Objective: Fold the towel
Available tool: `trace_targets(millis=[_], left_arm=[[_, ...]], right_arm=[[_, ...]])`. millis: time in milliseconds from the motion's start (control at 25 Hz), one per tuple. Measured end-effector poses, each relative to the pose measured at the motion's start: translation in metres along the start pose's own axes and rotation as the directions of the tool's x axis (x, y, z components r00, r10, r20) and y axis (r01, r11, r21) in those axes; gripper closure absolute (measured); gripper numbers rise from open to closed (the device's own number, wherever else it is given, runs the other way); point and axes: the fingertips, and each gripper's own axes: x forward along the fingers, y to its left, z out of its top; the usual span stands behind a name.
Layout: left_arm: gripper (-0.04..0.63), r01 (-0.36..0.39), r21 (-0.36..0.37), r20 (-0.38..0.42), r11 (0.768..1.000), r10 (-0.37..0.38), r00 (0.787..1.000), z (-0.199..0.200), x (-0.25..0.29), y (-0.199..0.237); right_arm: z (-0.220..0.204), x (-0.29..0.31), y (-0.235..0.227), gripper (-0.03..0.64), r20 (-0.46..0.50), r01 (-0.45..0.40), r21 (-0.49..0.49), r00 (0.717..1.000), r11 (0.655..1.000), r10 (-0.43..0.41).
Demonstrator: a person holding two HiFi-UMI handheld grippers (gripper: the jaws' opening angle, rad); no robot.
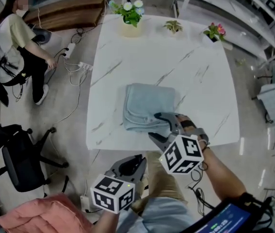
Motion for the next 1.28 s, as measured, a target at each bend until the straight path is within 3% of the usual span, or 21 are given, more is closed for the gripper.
trace_targets(millis=[240,360,520,600,720,800,920,1040,1120,1200,1280], left_arm=[[0.548,0.004,0.007,-0.004,1.0,-0.004,1.0,0.0,-0.001,-0.002],[0.548,0.01,0.012,-0.012,1.0,-0.01,1.0,-0.001,0.002,-0.005],[0.548,0.013,0.016,-0.018,1.0,-0.013,1.0,-0.002,0.006,-0.006],[0.548,0.017,0.019,-0.02,1.0,-0.017,1.0,-0.001,0.009,-0.008],[0.548,0.023,0.027,-0.015,0.999,-0.023,1.0,0.004,0.012,-0.011],[0.548,0.022,0.035,-0.009,0.999,-0.022,1.0,0.009,0.013,-0.009],[0.548,0.012,0.054,0.0,0.998,-0.012,1.0,0.019,0.016,-0.002],[0.548,0.003,0.073,0.038,0.997,-0.006,0.999,0.041,0.018,0.008],[0.548,-0.007,0.092,0.07,0.996,0.001,0.998,0.06,0.02,0.014],[0.548,-0.028,0.131,0.087,0.991,0.016,0.996,0.078,0.024,0.021],[0.548,-0.051,0.187,0.082,0.981,0.036,0.996,0.092,0.032,0.028]], right_arm=[[-0.005,-0.011,-0.008,0.344,0.027,-0.086,0.106,0.996,0.991,0.084],[-0.012,-0.005,-0.01,0.346,0.042,-0.169,0.226,0.986,0.959,0.164],[-0.019,-0.002,-0.011,0.438,0.064,-0.262,0.347,0.965,0.901,0.256],[-0.015,-0.007,-0.011,0.468,0.097,-0.267,0.342,0.964,0.901,0.249],[-0.01,-0.014,-0.004,0.513,0.082,-0.18,0.124,0.982,0.976,0.171],[-0.01,-0.015,0.003,0.527,0.068,-0.095,-0.068,0.993,0.993,0.099],[-0.018,-0.008,0.011,0.531,0.048,-0.008,-0.289,0.999,0.957,0.023],[-0.031,0.002,0.025,0.513,0.02,-0.019,-0.396,0.999,0.918,0.029],[-0.03,0.0,0.034,0.479,0.052,-0.061,-0.337,0.995,0.94,0.083],[-0.019,-0.014,0.028,0.459,0.134,-0.095,-0.171,0.984,0.981,0.119],[-0.013,-0.027,0.013,0.459,0.196,-0.121,-0.011,0.973,0.993,0.12]])
